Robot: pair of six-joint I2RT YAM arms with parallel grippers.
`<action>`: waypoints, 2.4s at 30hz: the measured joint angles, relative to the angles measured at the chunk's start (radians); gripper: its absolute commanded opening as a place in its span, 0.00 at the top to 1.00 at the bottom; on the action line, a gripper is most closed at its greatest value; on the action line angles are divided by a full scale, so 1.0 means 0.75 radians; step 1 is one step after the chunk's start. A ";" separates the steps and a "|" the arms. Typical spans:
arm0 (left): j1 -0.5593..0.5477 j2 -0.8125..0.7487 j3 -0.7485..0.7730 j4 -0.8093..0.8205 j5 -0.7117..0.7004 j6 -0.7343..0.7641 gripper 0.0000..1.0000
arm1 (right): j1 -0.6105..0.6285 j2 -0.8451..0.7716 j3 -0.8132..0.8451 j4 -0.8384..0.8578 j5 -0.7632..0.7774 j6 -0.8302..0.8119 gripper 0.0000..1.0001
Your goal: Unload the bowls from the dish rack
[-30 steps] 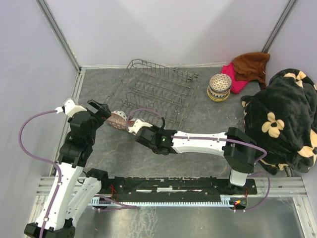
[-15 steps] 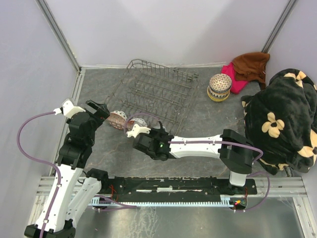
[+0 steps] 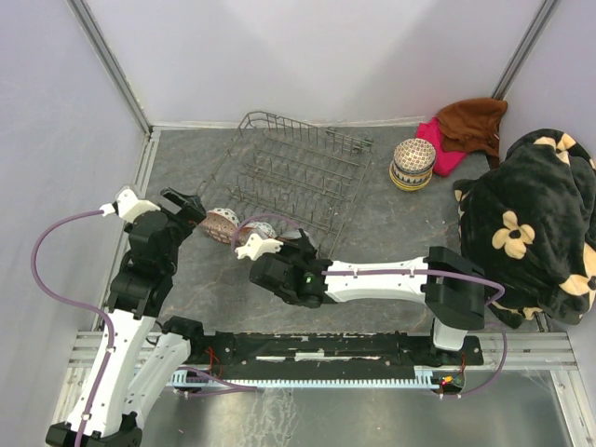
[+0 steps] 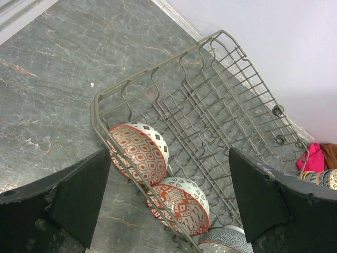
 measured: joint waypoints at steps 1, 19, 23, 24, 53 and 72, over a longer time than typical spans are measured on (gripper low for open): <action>0.000 -0.002 0.000 0.000 0.000 0.000 0.01 | 0.002 -0.005 0.000 0.008 0.004 -0.005 0.99; 0.000 -0.008 0.000 0.000 -0.001 0.000 0.01 | -0.013 -0.097 0.003 0.131 0.105 -0.172 0.99; 0.000 -0.008 0.000 0.000 -0.001 0.000 0.01 | -0.063 -0.122 0.025 0.132 0.090 -0.191 0.99; 0.000 -0.008 0.000 0.000 -0.001 0.000 0.01 | -0.082 -0.128 0.038 0.126 0.081 -0.191 0.99; 0.000 -0.011 0.020 -0.009 0.042 0.000 0.01 | -1.767 0.440 1.260 -0.920 -1.355 0.510 0.99; 0.000 -0.010 0.020 -0.009 0.047 -0.001 0.01 | -1.790 0.315 1.090 -0.816 -1.462 0.561 0.99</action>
